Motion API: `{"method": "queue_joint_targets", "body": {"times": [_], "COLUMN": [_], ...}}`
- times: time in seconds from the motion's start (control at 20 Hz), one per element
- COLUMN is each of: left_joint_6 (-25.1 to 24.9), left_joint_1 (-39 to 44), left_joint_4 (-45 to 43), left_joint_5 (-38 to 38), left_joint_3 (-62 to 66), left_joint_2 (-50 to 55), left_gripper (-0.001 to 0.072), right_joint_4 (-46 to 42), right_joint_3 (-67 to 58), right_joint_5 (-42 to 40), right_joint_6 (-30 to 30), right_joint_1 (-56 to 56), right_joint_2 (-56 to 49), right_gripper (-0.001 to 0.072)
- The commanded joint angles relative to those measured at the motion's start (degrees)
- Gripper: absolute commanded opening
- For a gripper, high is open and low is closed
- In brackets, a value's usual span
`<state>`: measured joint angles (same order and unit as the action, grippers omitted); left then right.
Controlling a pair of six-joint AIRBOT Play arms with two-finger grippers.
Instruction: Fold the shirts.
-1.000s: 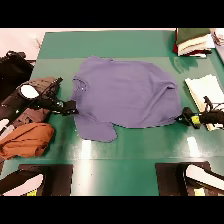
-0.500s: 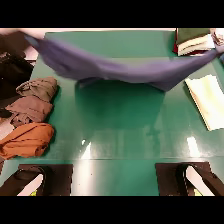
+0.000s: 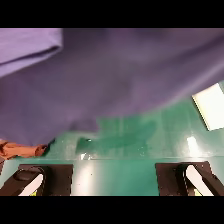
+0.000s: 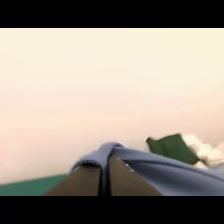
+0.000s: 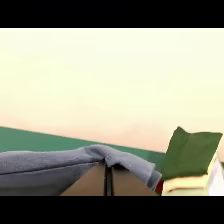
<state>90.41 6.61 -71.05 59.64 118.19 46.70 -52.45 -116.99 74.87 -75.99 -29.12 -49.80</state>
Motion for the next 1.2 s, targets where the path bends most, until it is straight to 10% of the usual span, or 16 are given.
{"method": "queue_joint_targets", "body": {"times": [0.0, 0.5, 0.9, 1.15], "left_joint_6": [1.16, 2.12, -0.85, -3.54], "left_joint_1": [-0.04, -0.04, -0.44, -6.10], "left_joint_4": [-3.80, -1.44, -0.42, -0.39], "left_joint_5": [4.02, 3.34, -3.67, 11.67], "left_joint_3": [-7.28, -32.17, -23.17, -22.45], "left_joint_2": [2.27, 34.71, 47.32, 47.30], "left_gripper": [0.0025, 0.0026, 0.0026, 0.0027], "right_joint_4": [-0.11, -18.03, -17.73, -18.12], "right_joint_3": [-1.14, 25.59, 9.64, 11.34], "right_joint_5": [5.31, 6.97, 4.17, 10.75], "right_joint_6": [-2.58, -5.22, -5.42, -2.47], "right_joint_1": [1.44, 18.82, 18.80, 16.39], "right_joint_2": [-4.85, -33.09, -49.75, -46.88], "right_gripper": [0.0015, 0.0016, 0.0016, 0.0015]}}
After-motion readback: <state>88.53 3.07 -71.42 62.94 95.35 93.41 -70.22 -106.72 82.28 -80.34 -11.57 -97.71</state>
